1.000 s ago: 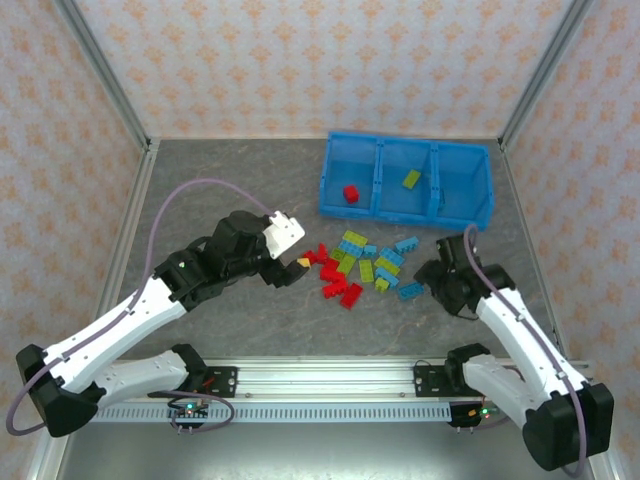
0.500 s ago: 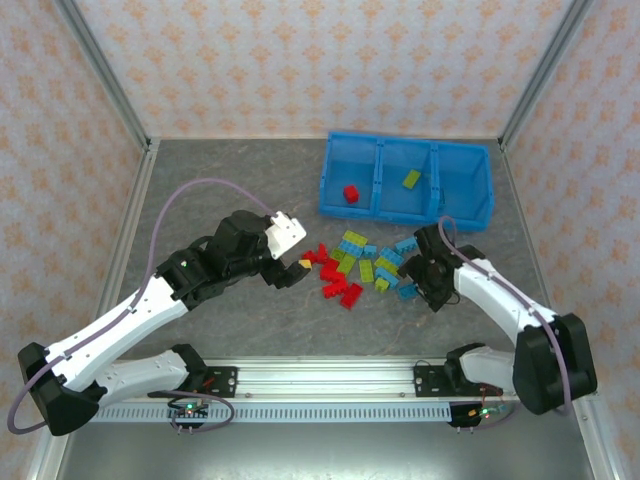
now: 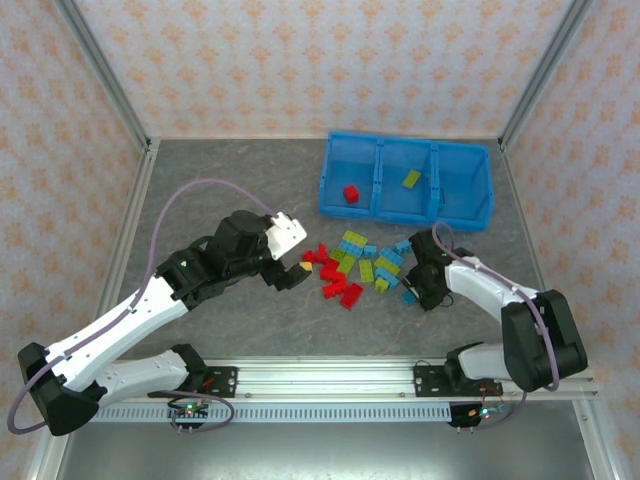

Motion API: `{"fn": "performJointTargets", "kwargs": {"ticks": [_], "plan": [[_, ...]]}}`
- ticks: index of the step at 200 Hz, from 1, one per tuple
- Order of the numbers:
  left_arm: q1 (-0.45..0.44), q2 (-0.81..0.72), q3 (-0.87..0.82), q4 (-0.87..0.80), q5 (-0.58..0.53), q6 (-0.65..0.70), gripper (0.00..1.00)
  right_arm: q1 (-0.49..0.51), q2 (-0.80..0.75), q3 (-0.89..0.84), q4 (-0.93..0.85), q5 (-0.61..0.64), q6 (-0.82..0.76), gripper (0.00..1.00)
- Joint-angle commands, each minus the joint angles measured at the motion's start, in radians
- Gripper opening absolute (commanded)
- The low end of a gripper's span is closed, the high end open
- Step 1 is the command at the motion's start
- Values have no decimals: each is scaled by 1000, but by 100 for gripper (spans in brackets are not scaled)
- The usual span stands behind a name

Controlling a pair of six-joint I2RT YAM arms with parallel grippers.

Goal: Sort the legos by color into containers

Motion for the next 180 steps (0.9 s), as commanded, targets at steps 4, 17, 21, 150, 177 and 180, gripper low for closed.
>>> {"fn": "performJointTargets", "kwargs": {"ticks": [4,17,21,150,177,180], "plan": [[3,5,16,-27,42,22,100,-1,-63,-9,-9,72,27,35],[1,5,15,-27,37,24,100,-1,-118,34,-86,132,0,32],[2,4,15,-27,34,24,100,-1,-135,50,-112,156,-14,32],[2,-10,1,-24,-108,42,100,-302,427,910,-96,428,-874,18],[2,-19,-5,-18,-131,44,100,-375,598,1037,-127,308,-840,24],[3,-20,-6,-18,-133,44,100,-380,611,1048,-129,286,-836,26]]}}
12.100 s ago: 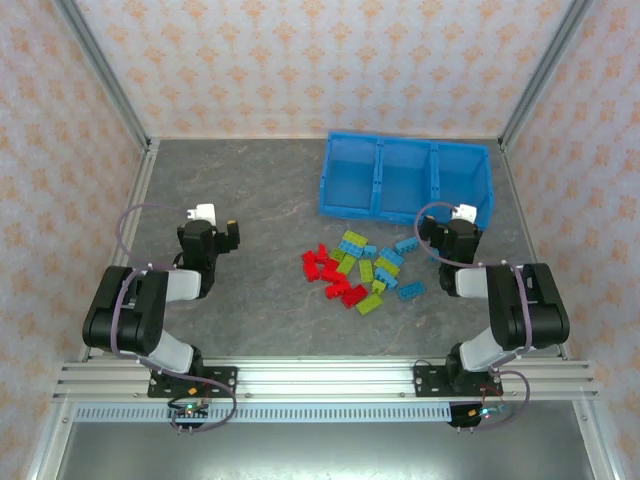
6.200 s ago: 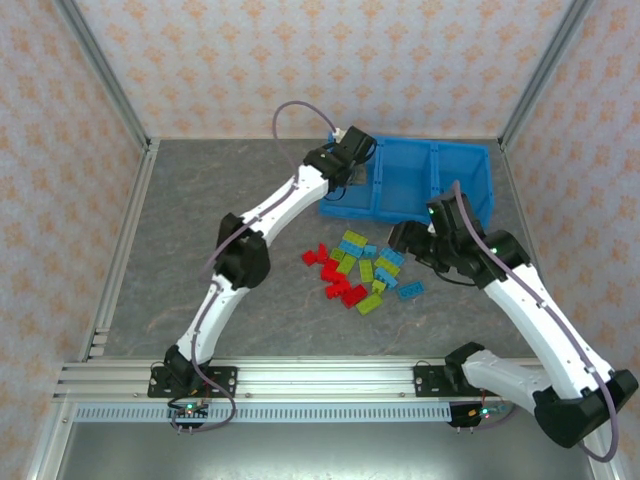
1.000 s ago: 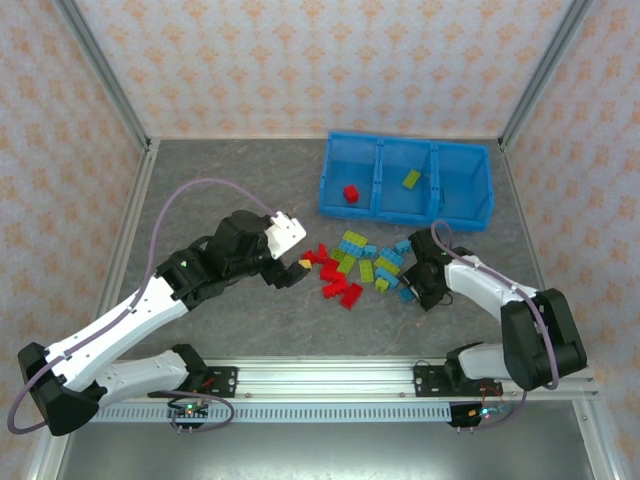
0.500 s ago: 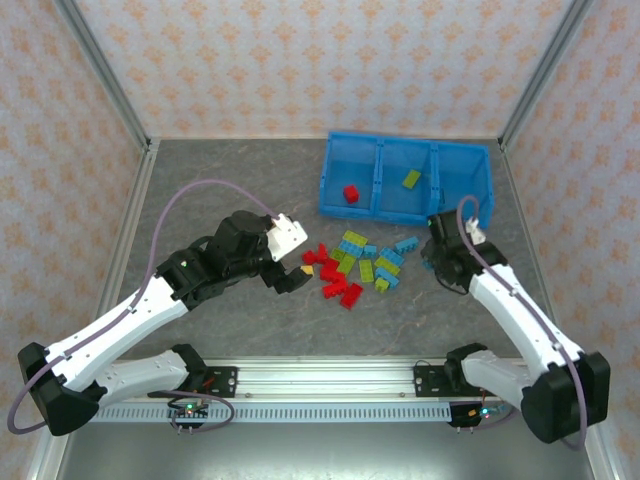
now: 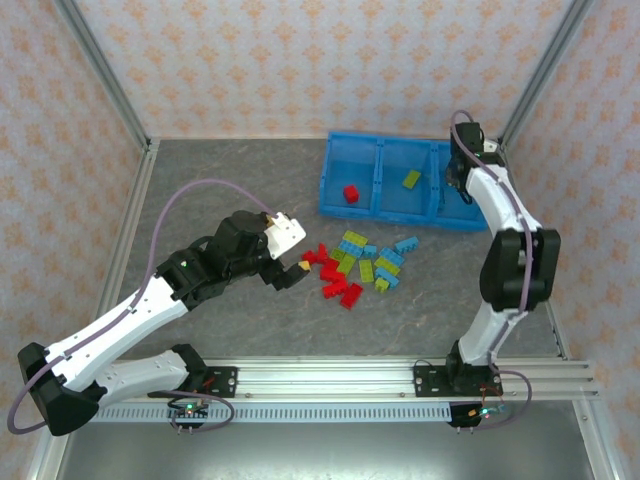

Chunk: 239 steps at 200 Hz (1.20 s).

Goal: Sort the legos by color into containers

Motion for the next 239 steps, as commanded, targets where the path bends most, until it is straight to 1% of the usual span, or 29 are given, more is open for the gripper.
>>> {"fn": "performJointTargets", "kwargs": {"ticks": [1,6,15,30,42,56,73,81,93,109,122,129,140,157,172,188,220,239], "plan": [[3,-19,-6,-11,-53,17,100,-54,83,101,-70,-111,-23,26],[2,-19,-8,-9,-55,17,100,-61,104,117,-78,-132,-14,30],[3,-18,-9,-6,-61,17,100,-68,131,150,-103,-165,0,40],[3,-12,-13,-5,-68,16,100,-68,128,173,-131,-168,21,50],[3,-4,-11,-5,-81,11,100,-68,84,154,-130,-169,46,53],[3,11,-5,-5,-106,-4,100,-68,10,116,-127,-200,68,55],[5,39,12,-3,-154,-68,100,-68,-105,56,-146,-250,99,56],[8,57,34,-7,-189,-146,100,-68,-175,19,-153,-284,115,56],[11,92,79,-26,-240,-311,100,-68,-295,-57,-160,-357,146,58],[17,143,118,-47,-216,-516,98,-60,-468,-169,-162,-491,183,61],[24,191,138,-53,-214,-664,94,-37,-602,-256,-161,-606,193,63],[34,223,152,-61,-201,-728,92,-12,-661,-291,-176,-631,201,63],[51,278,173,-63,-162,-838,89,53,-757,-334,-214,-635,209,65],[78,390,207,-51,-83,-965,84,143,-843,-396,-271,-654,232,65],[83,514,284,-92,-49,-991,79,182,-879,-421,-336,-678,238,66],[83,632,351,-98,-23,-983,75,191,-907,-438,-379,-675,238,66],[86,829,456,-127,-53,-971,64,191,-932,-462,-410,-645,227,69],[86,931,514,-147,-62,-966,61,191,-933,-474,-401,-646,231,70]]}}
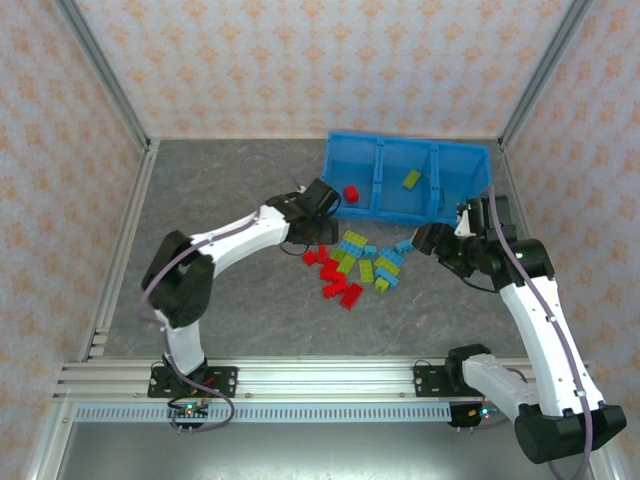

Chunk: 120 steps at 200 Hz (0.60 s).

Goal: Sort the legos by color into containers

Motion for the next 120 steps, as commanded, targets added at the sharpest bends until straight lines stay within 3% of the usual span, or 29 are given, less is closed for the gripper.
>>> {"fn": "performJointTargets", "kwargs": {"ticks": [1,56,120], "plan": [[2,80,80,-74,-18,-24,60,6,-21,-15,-29,6,7,70],[2,231,163,-122,-34,-4,45,6,-19,-25,-17,2,6,72],[2,210,114,-116,-21,-2,28,6,-18,-50,11,8,31,73]]}}
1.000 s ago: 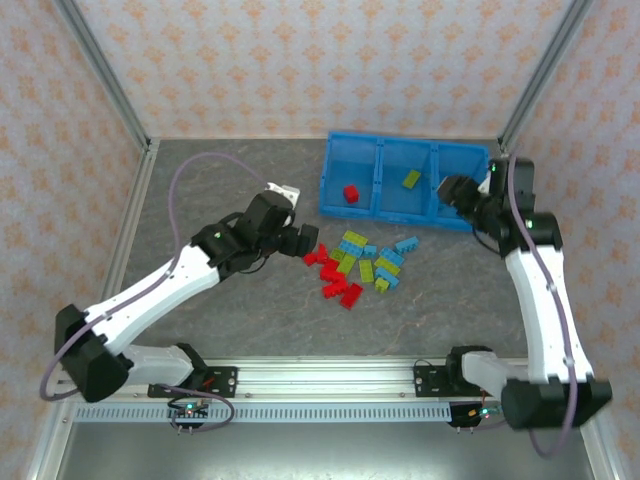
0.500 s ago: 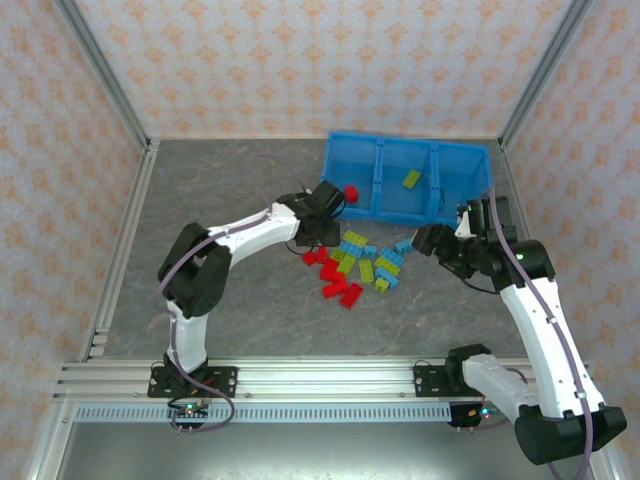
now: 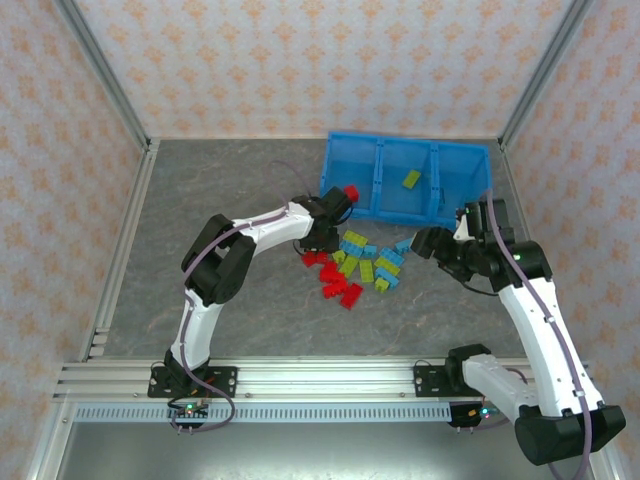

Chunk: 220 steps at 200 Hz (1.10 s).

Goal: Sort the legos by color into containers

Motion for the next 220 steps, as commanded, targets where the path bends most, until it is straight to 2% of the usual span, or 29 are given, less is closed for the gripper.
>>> {"fn": "performJointTargets", "kwargs": {"ticks": [1,26,58,83,101,114,139,148,178,192,220], "plan": [[2,-35,-22,-32,-17,-2,28,6,-10,-14,16,10,23,73],[2,-82,-38,-30,-22,-2,20,6,-9,-14,21,14,31,73],[-1,-159,-22,-60,-38,11,15,5,-8,-14,17,21,35,73],[-15,-248,59,-88,-60,47,13,5,-12,-8,19,28,45,73],[-29,-253,175,-95,-111,99,13,6,-17,-8,29,44,62,73],[-31,-219,277,-85,-179,141,13,5,-23,-12,40,53,77,73],[-25,-39,460,-10,-394,291,12,6,-38,-20,53,40,99,73],[-16,34,551,-6,-436,335,12,6,-44,-23,56,40,105,73],[7,224,814,35,-396,401,13,6,-52,-11,45,47,94,74],[7,299,926,44,-393,422,16,6,-50,5,30,58,86,74],[18,400,1093,14,-374,415,34,5,-64,7,12,76,94,74]]}}
